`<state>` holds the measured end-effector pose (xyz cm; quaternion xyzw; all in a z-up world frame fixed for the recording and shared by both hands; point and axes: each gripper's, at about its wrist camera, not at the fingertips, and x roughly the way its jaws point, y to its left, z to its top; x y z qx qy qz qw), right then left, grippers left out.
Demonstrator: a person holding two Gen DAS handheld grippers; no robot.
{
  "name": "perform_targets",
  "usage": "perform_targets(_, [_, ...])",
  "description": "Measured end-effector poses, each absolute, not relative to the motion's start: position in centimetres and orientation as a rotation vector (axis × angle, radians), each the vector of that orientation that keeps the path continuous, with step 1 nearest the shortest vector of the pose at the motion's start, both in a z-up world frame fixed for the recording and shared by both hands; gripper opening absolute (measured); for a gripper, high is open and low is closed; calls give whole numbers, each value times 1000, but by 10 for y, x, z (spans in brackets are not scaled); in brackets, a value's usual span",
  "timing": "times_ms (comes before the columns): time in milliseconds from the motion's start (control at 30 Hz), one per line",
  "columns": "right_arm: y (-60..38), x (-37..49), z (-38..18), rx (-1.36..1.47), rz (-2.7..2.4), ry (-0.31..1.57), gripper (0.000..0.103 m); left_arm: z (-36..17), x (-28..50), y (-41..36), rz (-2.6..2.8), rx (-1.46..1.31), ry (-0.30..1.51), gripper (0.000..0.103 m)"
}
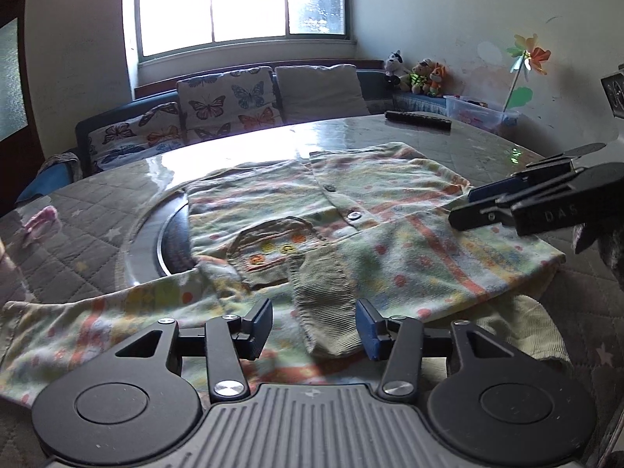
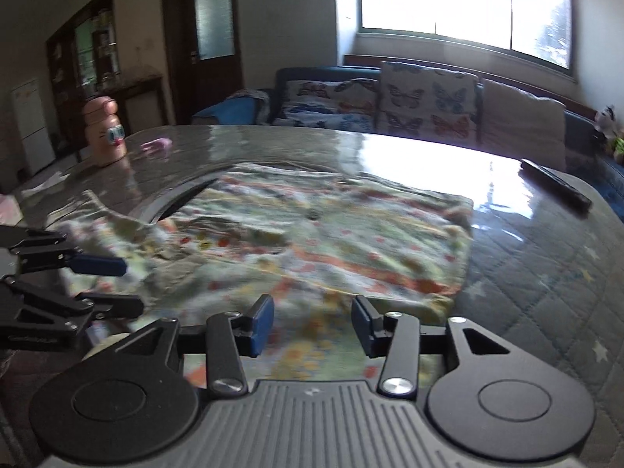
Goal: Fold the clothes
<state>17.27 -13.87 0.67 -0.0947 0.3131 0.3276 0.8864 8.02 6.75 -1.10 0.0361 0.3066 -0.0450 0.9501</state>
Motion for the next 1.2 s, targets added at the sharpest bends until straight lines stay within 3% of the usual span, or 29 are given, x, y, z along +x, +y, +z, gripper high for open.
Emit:
perform_targets(267, [-87, 144, 3, -322, 794, 612, 58, -3, 57, 104, 40, 40, 599, 59])
perform_targets(500, [-66, 131, -1, -370, 838, 606, 70, -1, 41, 143, 167, -16, 584, 86])
perform_targets(700, [-53, 124, -5, -400, 865, 603, 76, 0, 34, 177, 295, -69, 569, 95])
perform_targets(1033, [-54, 121, -3, -382, 867, 607, 78, -1, 36, 240, 542, -184, 567, 94])
perform_targets(1200, [-58, 120, -3, -370, 868, 612, 78, -6, 39, 264, 620, -261, 589, 81])
